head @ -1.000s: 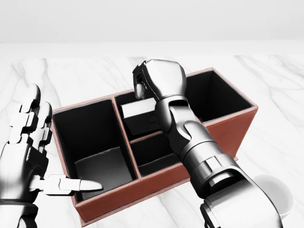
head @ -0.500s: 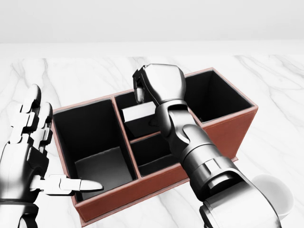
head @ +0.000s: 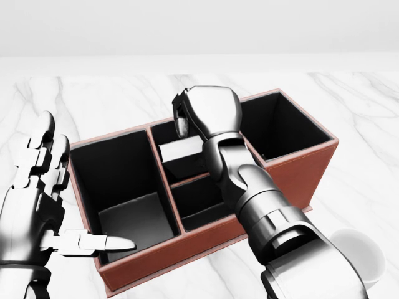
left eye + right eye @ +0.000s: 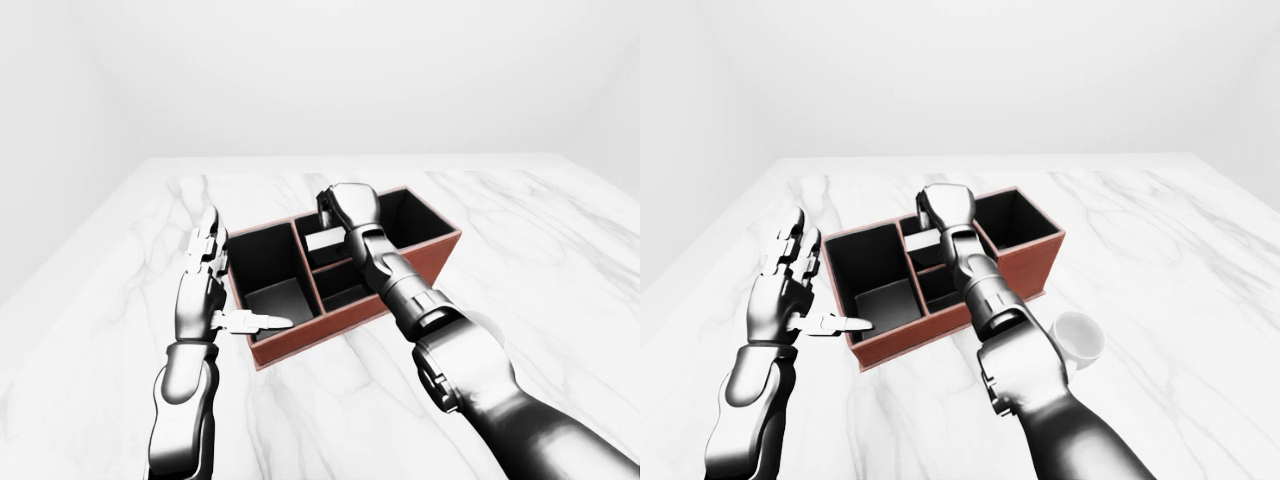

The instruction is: Pick up the book and place it in the front compartment of the caddy.

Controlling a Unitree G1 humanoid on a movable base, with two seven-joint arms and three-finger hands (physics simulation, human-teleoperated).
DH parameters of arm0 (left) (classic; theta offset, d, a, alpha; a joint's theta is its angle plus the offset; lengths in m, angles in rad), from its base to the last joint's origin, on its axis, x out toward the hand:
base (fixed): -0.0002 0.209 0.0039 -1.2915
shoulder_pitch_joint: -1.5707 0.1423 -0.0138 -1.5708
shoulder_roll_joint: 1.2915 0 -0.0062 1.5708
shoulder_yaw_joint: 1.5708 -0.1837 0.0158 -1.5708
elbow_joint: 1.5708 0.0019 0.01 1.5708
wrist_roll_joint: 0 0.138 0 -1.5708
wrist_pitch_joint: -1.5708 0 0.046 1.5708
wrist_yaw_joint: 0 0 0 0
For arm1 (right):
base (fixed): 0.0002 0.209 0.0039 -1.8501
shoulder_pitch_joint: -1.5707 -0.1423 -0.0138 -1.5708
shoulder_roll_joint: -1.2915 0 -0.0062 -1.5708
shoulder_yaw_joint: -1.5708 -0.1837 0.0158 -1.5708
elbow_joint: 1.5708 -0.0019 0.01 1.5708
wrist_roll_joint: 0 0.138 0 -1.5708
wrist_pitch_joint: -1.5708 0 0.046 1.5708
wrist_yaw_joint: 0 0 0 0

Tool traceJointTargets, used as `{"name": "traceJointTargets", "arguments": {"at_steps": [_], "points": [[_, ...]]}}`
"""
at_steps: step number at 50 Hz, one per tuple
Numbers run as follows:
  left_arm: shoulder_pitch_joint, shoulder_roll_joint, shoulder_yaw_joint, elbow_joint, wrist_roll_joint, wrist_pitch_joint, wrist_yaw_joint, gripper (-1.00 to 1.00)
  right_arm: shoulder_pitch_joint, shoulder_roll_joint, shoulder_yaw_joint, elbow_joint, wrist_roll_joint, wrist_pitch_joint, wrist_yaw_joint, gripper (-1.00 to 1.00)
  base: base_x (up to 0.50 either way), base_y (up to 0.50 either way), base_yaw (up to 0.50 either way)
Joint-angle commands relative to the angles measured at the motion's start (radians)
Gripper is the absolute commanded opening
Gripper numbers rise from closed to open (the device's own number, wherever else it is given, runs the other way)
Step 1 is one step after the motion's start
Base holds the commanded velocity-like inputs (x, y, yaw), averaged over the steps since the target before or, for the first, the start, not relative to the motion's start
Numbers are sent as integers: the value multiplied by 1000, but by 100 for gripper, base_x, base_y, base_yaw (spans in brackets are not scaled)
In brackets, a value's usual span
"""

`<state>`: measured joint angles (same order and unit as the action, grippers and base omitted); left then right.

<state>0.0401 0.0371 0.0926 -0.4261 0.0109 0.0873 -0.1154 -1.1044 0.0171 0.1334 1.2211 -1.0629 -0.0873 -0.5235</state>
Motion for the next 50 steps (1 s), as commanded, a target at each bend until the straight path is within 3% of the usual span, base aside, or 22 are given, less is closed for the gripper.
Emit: {"name": "traceJointTargets", "arguments": {"at_steps": [1,50], "points": [[-2,1,2,3,-1,0,0,100,-7,2,-10,-16,-31,0,0,-100,0,0,0],[3,-2,-7,6,5,0,0,100,-7,3,-10,-33,-49,0,0,-100,0,0,0]]}}
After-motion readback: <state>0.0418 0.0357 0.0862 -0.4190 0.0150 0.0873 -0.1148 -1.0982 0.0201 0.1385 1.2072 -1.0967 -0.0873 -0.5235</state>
